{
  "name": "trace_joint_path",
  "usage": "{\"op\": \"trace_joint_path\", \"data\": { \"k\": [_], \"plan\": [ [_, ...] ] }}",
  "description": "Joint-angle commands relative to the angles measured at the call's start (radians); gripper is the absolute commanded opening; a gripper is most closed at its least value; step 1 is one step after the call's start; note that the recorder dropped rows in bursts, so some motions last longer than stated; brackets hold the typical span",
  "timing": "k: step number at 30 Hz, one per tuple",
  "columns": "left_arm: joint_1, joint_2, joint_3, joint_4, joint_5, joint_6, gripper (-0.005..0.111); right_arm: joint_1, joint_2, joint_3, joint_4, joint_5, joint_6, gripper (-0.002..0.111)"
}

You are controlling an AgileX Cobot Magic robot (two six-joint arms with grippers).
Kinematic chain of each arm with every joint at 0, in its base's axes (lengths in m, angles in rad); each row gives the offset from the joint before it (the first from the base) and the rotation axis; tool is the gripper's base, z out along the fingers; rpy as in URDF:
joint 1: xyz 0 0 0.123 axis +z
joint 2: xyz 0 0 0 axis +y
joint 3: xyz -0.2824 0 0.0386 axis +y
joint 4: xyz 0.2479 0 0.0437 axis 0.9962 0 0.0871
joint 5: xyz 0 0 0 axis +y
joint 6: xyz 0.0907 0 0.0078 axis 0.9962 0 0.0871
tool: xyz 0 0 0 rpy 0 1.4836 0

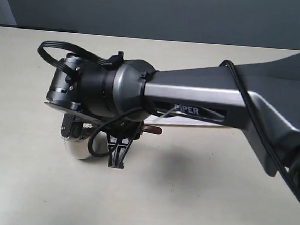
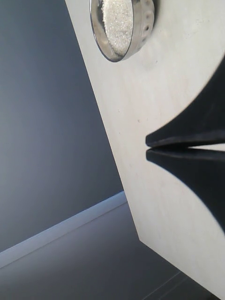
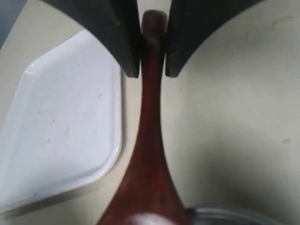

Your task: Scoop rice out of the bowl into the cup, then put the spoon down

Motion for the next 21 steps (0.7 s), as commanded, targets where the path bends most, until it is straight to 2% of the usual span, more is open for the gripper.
{"op": "trace_joint_path", "data": {
  "k": [1, 13, 21],
  "plan": [
    [-0.004, -0.005, -0.002, -0.005, -0.005, -0.005, 0.0, 0.022, -0.014, 0.008, -0.038, -0.004, 0.039, -0.001],
    [-0.004, -0.005, -0.002, -0.005, -0.005, -0.005, 0.0, 0.04, -0.014, 0.05, -0.171, -0.004, 0.176, -0.001],
    [-0.004, -0.005, -0.002, -0.005, -0.005, -0.005, 0.0, 0.081, -0.014, 0.052, -0.175, -0.056, 0.183, -0.001]
  ]
}}
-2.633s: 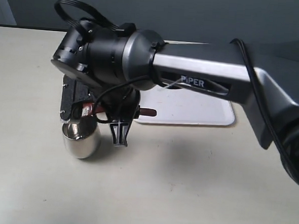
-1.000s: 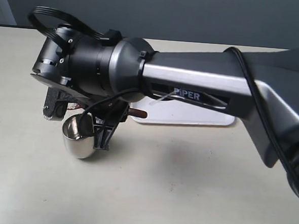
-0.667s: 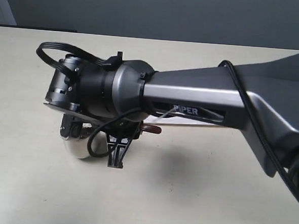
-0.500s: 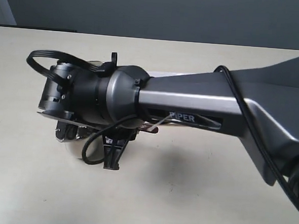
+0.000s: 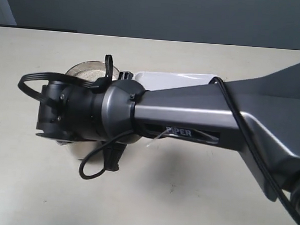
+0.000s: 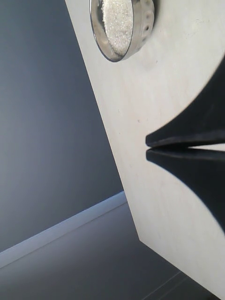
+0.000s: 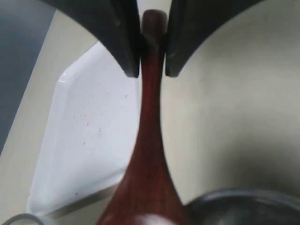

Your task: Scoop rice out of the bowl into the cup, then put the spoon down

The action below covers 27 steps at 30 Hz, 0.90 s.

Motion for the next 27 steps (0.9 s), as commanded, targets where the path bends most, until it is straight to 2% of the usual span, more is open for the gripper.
{"op": "trace_joint_path", "data": {
  "k": [1, 8, 27],
  "plan": [
    [-0.004, -0.005, -0.002, -0.005, -0.005, -0.005, 0.0, 0.025, -0.014, 0.004, -0.019, -0.03, 0.022, -0.001],
    [-0.004, -0.005, -0.002, -0.005, -0.005, -0.005, 0.0, 0.028, -0.014, 0.008, -0.109, -0.017, 0.113, -0.001],
    [-0.004, -0.005, -0.002, -0.005, -0.005, -0.005, 0.0, 0.076, -0.014, 0.01, -0.13, 0.024, 0.22, -0.001]
  ]
}}
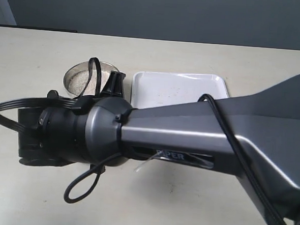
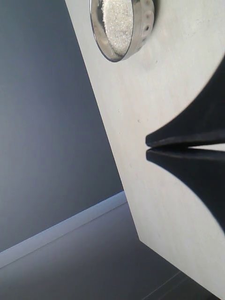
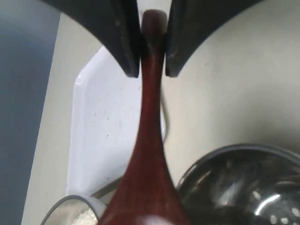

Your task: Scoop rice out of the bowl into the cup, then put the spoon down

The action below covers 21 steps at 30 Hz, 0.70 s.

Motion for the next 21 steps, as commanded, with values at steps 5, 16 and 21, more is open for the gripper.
{"op": "trace_joint_path", "data": {
  "k": [5, 16, 21],
  "plan": [
    [-0.004, -0.005, -0.002, -0.005, -0.005, -0.005, 0.0, 0.007, -0.014, 0.005, -0.011, 0.012, 0.028, -0.001],
    [-0.004, -0.005, -0.002, -0.005, -0.005, -0.005, 0.0, 0.024, -0.014, 0.005, -0.048, 0.012, 0.112, -0.001],
    [-0.004, -0.005, -0.002, -0.005, -0.005, -0.005, 0.0, 0.046, -0.014, 0.005, -0.074, 0.012, 0.149, -0.001]
  ]
}}
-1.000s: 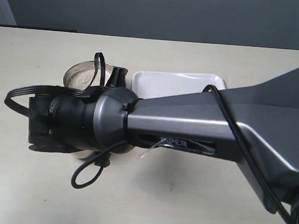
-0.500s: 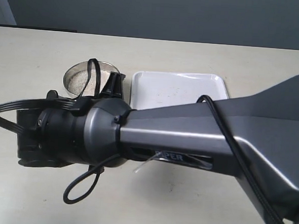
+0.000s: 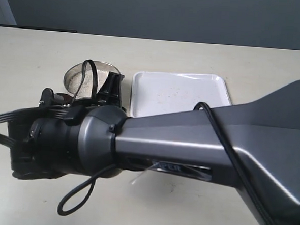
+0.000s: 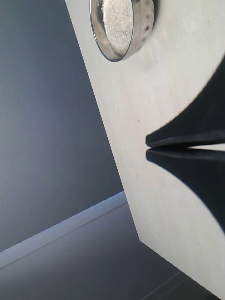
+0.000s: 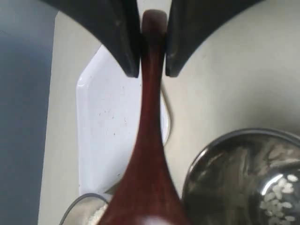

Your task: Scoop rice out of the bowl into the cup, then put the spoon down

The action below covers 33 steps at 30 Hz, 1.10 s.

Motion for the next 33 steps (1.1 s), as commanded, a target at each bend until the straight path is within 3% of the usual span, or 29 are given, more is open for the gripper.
{"op": "trace_joint_path", "data": {
  "k": [1, 8, 17, 33],
  "plan": [
    [-0.004, -0.005, -0.002, -0.005, -0.005, -0.005, 0.0, 0.015, -0.014, 0.003, -0.029, 0.003, 0.034, -0.001],
    [-0.004, -0.005, -0.002, -0.005, -0.005, -0.005, 0.0, 0.015, -0.014, 0.007, -0.029, 0.003, 0.073, -0.001],
    [-0.004, -0.005, -0.002, -0.005, -0.005, -0.005, 0.0, 0.038, -0.03, 0.179, -0.1, 0.003, 0.233, -0.001],
    [-0.004, -0.005, -0.002, -0.005, -0.003, -0.005, 0.0, 0.025, -0.045, 0.182, -0.184, 0.003, 0.318, -0.001]
  ]
}}
